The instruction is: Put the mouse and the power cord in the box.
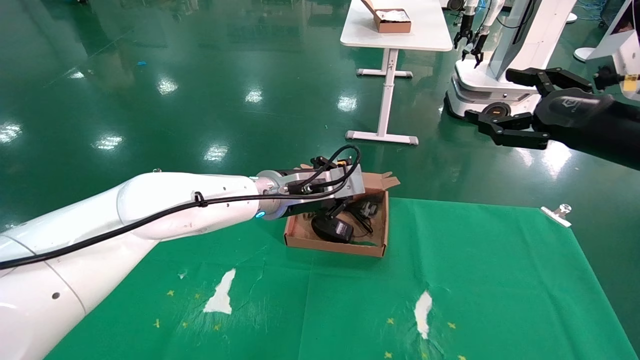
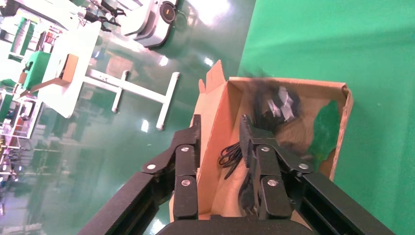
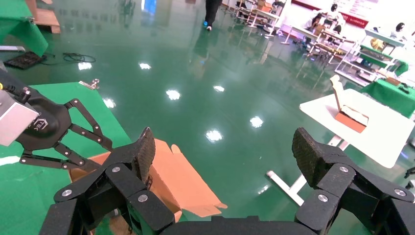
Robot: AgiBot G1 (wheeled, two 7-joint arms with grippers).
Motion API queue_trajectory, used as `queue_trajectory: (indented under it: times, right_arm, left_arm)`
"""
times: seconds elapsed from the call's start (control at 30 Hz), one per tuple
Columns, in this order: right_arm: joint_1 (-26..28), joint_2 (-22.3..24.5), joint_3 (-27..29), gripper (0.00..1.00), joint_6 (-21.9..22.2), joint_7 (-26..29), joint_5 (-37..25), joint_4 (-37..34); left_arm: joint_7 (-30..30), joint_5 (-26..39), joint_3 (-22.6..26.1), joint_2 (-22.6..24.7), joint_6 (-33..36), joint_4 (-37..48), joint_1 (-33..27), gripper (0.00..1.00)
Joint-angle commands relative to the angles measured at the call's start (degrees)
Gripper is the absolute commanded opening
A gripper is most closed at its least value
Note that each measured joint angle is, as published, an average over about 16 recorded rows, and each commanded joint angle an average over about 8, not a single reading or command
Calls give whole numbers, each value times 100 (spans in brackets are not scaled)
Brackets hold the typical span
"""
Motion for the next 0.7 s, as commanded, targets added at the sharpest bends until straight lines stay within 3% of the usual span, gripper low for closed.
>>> queue_trajectory:
  times: [0.03,0.7]
  right_arm:
    - [-12,-9,28,100,-26,23,43,64]
    - [-1154,381,166,100,-403,906,691,1877]
  left_arm:
    - [-31,-37,40,-15,-21,-33,3,100]
    - [-462,-1177,-1893,-1443,1842,-1279,1222,100]
